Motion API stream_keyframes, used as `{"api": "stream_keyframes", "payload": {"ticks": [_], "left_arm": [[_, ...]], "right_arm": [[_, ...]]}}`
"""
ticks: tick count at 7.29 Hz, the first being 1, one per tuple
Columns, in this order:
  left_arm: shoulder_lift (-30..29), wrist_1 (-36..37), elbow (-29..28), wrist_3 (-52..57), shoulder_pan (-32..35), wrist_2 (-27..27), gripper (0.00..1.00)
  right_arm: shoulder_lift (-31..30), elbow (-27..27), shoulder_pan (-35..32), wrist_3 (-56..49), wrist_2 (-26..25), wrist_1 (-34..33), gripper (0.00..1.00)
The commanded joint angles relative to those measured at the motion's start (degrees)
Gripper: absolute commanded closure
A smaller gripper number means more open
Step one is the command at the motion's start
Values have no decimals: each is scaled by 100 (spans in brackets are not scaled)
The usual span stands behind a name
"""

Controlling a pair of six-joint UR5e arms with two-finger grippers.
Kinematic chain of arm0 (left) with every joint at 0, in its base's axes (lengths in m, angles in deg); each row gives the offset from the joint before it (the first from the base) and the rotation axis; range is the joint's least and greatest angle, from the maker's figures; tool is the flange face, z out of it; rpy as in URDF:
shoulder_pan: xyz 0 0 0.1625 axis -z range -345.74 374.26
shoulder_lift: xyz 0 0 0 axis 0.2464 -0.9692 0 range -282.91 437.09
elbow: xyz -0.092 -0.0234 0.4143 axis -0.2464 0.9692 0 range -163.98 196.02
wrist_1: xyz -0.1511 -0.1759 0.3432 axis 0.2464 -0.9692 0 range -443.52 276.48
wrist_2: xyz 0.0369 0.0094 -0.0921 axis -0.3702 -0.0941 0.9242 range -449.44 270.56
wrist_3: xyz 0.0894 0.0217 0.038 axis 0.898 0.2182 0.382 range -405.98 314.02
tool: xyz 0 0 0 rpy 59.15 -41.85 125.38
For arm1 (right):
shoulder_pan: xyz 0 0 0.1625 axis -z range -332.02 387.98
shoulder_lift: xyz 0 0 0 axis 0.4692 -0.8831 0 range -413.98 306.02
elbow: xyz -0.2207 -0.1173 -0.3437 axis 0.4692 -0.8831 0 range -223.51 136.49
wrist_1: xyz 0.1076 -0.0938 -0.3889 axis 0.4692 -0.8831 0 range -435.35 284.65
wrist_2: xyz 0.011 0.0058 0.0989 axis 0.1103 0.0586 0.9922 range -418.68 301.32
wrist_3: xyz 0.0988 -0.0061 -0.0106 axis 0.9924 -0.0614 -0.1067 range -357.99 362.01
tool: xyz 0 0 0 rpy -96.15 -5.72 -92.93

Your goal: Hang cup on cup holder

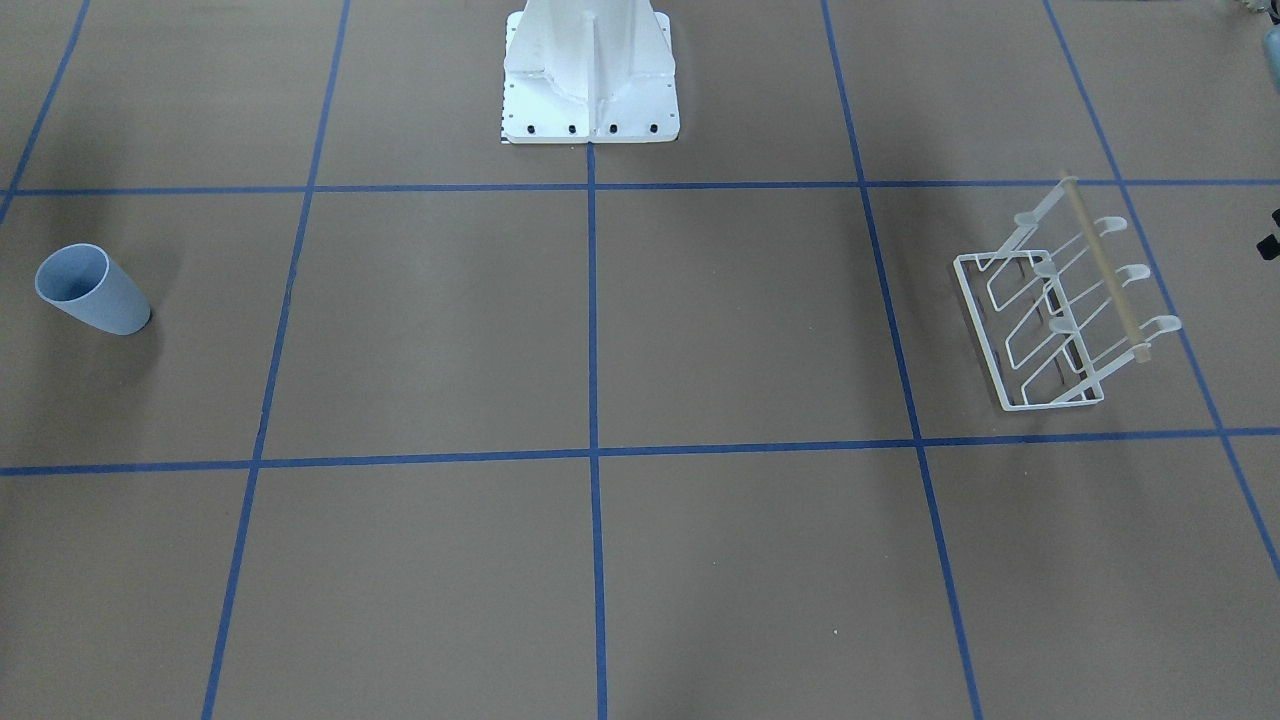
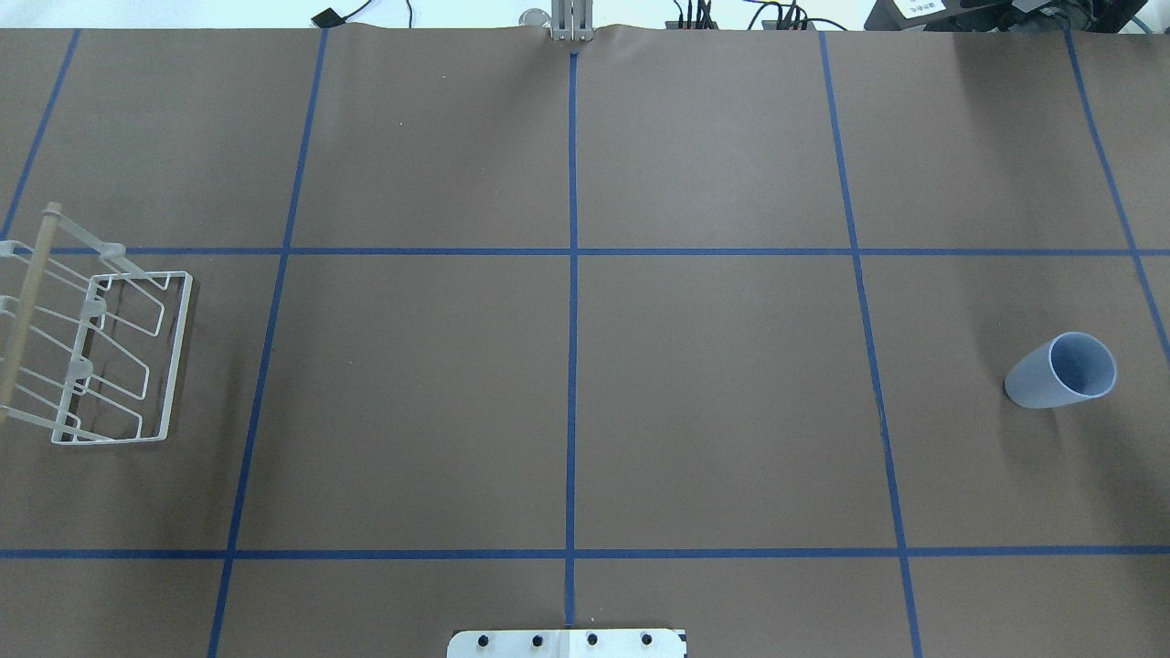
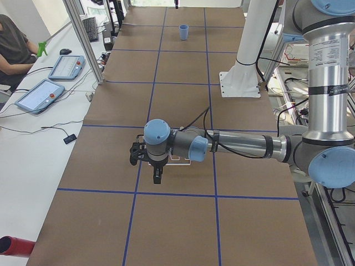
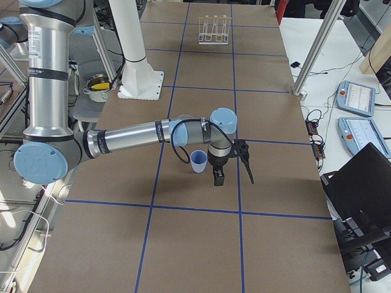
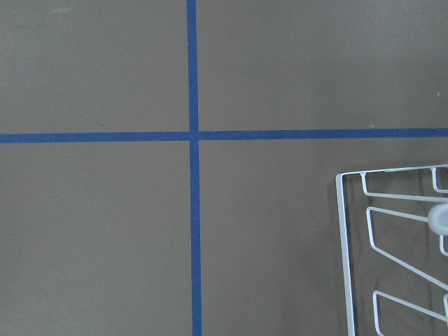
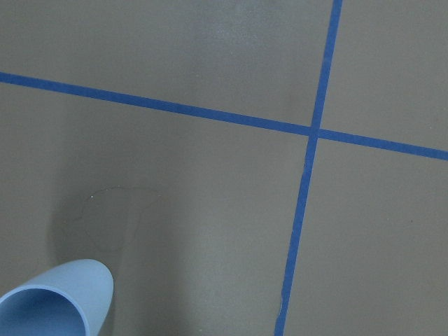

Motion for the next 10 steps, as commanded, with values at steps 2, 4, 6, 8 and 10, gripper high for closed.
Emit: {"api": "stream_keyframes", "payload": {"ticks": [2, 4, 6, 8, 10], "left_arm": [[88, 403, 14, 781, -63, -586, 1], [71, 1200, -13, 891, -37, -704, 1], [97, 1239, -57, 856, -28, -651, 1], [89, 1195, -92, 874, -28, -642, 1], [71, 1151, -66, 891, -28, -633, 1]], "right_arm": [[44, -1, 71, -38, 28, 9, 0], [44, -1, 141, -38, 37, 0, 0], [35, -1, 255, -29, 89, 0, 0], [44, -1, 413, -11, 90, 9, 0], [176, -11, 835, 85, 159, 9, 0]]}}
